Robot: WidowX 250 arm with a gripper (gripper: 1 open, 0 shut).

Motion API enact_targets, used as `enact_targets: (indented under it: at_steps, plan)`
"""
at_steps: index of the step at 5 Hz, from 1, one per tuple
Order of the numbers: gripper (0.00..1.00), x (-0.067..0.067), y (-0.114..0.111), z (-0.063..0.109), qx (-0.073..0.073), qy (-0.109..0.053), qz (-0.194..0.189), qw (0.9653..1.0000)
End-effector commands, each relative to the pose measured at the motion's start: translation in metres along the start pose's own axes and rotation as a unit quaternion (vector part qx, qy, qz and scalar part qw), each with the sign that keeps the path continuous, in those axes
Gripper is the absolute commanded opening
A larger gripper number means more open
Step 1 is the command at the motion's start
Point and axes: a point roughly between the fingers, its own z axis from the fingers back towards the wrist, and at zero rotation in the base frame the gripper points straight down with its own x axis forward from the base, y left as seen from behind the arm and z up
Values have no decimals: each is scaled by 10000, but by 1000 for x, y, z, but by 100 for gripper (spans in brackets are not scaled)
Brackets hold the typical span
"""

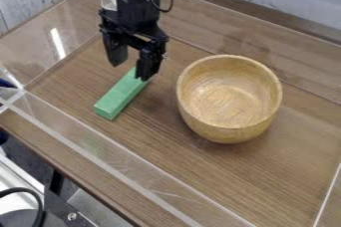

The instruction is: Remove the green block from inside the brown bowl and put it on the table

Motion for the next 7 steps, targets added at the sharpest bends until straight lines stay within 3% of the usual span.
enact_targets:
  at_steps: [1, 7]
  plan:
    - [100, 10, 2, 13, 70, -251, -11, 9997]
    - [100, 26, 1, 7, -36, -286, -15, 9996]
